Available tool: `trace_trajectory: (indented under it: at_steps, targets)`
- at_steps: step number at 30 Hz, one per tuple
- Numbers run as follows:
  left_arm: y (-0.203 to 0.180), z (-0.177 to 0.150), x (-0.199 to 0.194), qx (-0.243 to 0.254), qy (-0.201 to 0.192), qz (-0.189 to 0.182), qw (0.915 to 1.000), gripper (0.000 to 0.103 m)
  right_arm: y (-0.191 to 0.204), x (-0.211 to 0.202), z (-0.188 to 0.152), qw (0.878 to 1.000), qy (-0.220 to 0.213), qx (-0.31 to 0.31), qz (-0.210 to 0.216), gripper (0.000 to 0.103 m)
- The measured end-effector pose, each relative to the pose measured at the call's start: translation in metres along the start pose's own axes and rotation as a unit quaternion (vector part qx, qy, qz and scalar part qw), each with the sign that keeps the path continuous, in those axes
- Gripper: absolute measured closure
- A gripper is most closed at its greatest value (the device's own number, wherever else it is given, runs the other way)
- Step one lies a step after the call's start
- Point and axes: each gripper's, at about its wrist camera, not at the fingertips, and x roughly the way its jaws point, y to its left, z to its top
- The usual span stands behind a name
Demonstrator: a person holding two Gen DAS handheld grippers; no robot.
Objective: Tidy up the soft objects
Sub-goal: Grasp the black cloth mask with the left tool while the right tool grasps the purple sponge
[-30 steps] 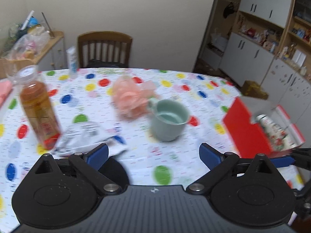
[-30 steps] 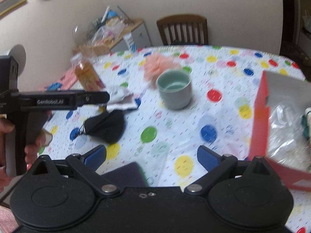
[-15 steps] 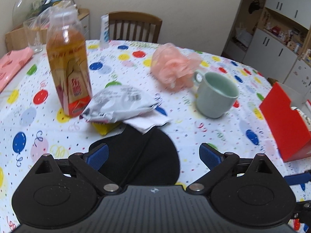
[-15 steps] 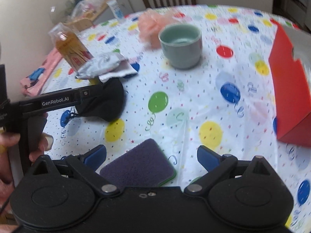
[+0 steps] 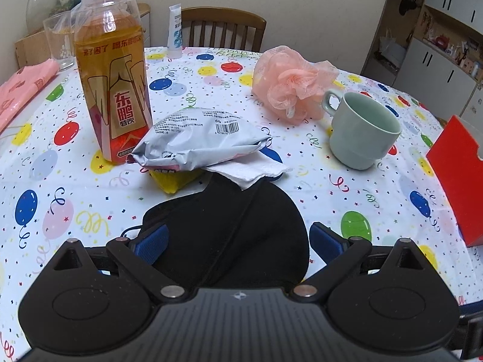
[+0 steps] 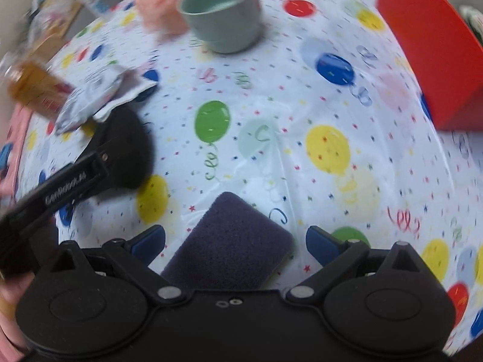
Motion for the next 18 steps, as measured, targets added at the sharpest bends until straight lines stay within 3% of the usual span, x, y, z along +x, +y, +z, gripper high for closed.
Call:
trace_trajectory:
  at_steps: [9, 18]
  targets:
    - [-0.011, -0.004, 0.017, 0.036, -0.006, 0.013, 0.9992, 0.003, 0.009, 0.016, -0.003, 0.999, 0.032, 0.031, -0.017, 0.004]
    - [-0.023, -0.011, 0.029, 0.072, -0.016, 0.038, 0.9966, 0.003, 0.013, 0.024, -0.006, 0.999, 0.035, 0.023, -0.032, 0.009]
